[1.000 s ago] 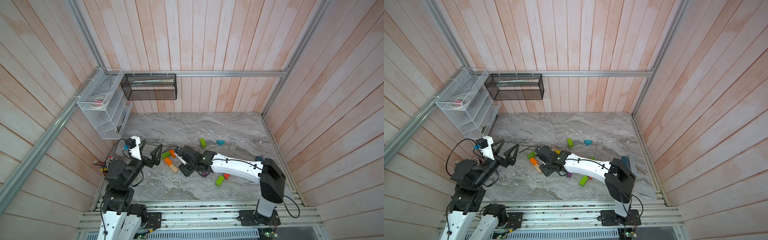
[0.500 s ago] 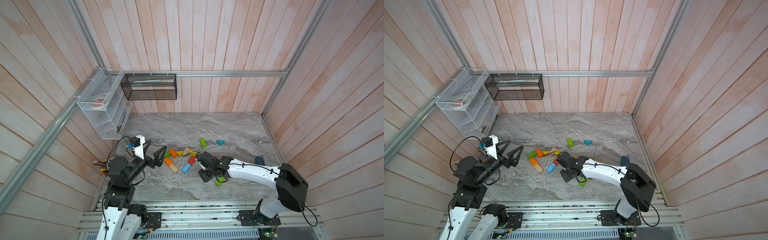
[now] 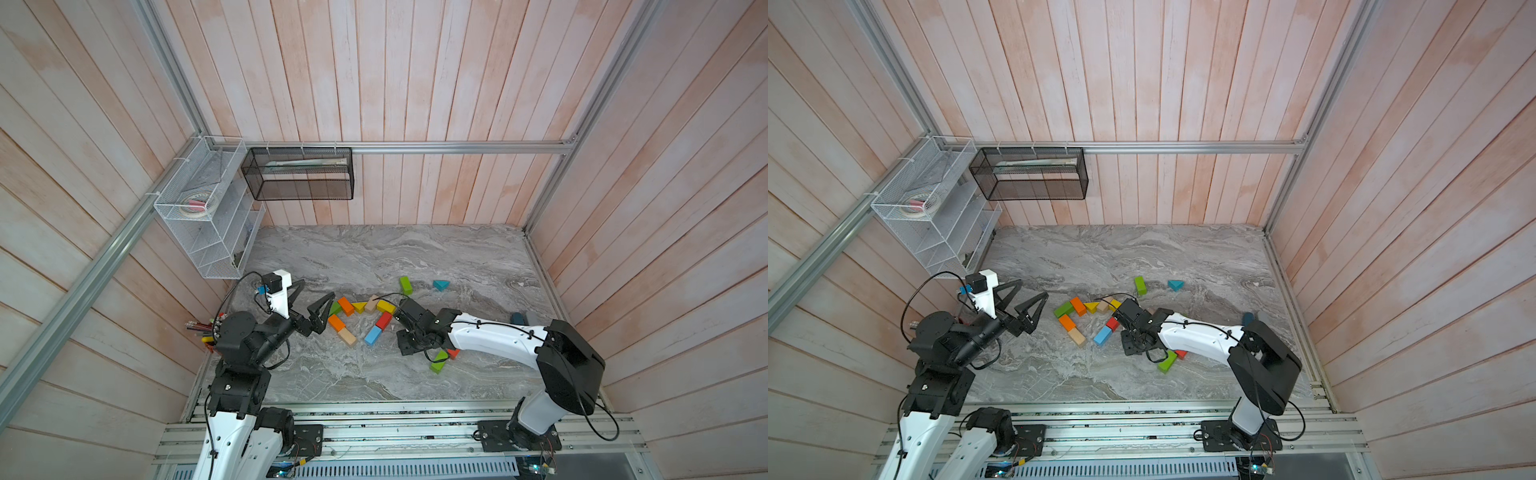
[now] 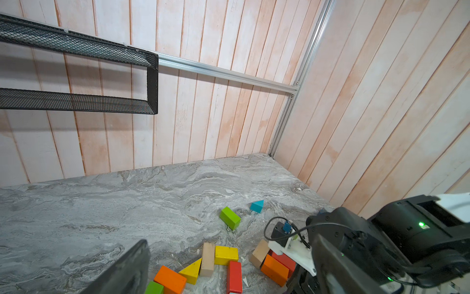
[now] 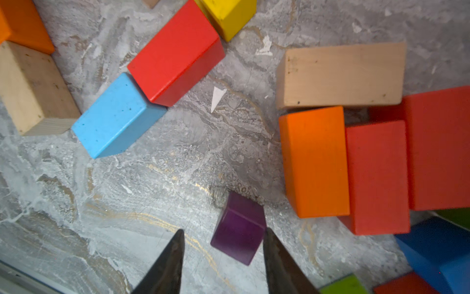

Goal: Assemble a heart with building blocks
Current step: Pick up the building block from the center of the board.

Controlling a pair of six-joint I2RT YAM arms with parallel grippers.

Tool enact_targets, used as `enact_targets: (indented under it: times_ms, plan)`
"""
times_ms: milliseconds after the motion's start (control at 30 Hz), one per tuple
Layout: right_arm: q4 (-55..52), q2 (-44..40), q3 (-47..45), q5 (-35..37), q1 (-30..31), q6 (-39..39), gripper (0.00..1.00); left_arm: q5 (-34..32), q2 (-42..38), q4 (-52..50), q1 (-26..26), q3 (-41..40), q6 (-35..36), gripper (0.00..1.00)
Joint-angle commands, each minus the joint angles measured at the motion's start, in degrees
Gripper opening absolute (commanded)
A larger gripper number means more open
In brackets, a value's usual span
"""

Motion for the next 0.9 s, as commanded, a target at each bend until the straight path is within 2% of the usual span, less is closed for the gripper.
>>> enact_targets:
  times_ms: [0,300,500,667,867]
  plan:
    - [-2.34,0.75,1.02,1.59,0.3,3.22,0.49,0.86,-0.2,1.51,0.25,-0.6,0.56,1.0]
    - [-3.0,3.89,2.23,2.29,0.82,2.94,0.45,1.07,-0.25,1.56,0.24,-0.68,0.57,1.0]
    - [-3.83,5.04,3.63,4.85,2.3,1.47,0.34,1.22,-0.3,1.55,0.18,-0.68,0.54,1.0]
    - [-4.42,5.61,5.32,7.17,4.85,-2.58,0.25,1.21,-0.52,1.25,0.23,-0.6,0.57,1.0]
    - [-2.4,4.57,7.57,6.1,8.66,-10.07,0.24,-2.36,-1.29,0.48,0.25,-0.42,0.51,1.0]
